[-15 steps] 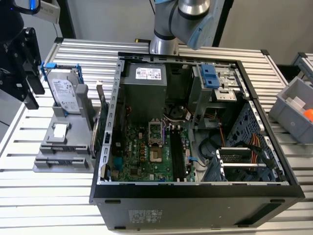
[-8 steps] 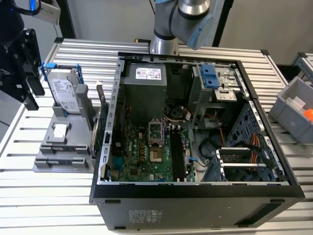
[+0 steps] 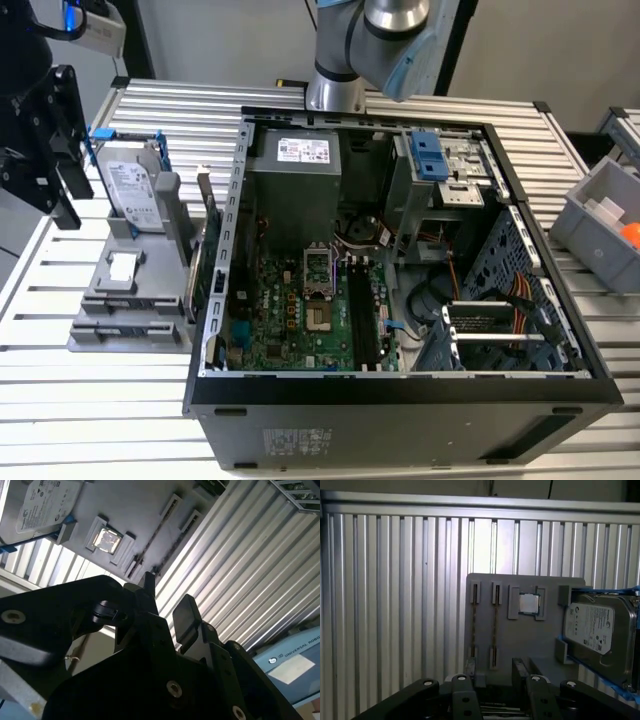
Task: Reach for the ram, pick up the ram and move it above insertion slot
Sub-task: 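Pick up the ram and move it above insertion slot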
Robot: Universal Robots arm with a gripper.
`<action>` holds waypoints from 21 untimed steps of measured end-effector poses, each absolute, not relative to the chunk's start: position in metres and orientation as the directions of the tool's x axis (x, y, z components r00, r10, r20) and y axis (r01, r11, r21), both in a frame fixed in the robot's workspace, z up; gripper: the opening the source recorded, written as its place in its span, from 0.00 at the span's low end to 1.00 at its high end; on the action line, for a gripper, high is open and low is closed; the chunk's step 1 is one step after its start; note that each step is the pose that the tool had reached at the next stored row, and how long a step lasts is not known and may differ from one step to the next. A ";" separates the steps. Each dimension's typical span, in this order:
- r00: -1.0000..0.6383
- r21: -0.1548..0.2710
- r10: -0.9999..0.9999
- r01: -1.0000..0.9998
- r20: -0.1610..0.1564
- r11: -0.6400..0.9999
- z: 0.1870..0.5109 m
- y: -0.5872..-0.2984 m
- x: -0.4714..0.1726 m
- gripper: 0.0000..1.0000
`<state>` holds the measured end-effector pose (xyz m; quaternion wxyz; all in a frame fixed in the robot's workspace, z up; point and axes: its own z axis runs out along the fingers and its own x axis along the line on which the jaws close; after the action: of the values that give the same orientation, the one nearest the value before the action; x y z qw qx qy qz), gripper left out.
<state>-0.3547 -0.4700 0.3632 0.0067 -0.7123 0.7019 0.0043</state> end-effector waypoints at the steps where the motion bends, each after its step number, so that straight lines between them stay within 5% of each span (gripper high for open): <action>1: 0.014 -0.004 -1.000 -1.000 -0.015 -0.014 0.362 -0.470 -0.355 1.00; 21: 0.012 0.005 -1.000 -1.000 -0.015 -0.012 0.353 -0.470 -0.355 1.00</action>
<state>-0.3547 -0.4701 0.3528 0.0037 -0.7113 0.7029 0.0072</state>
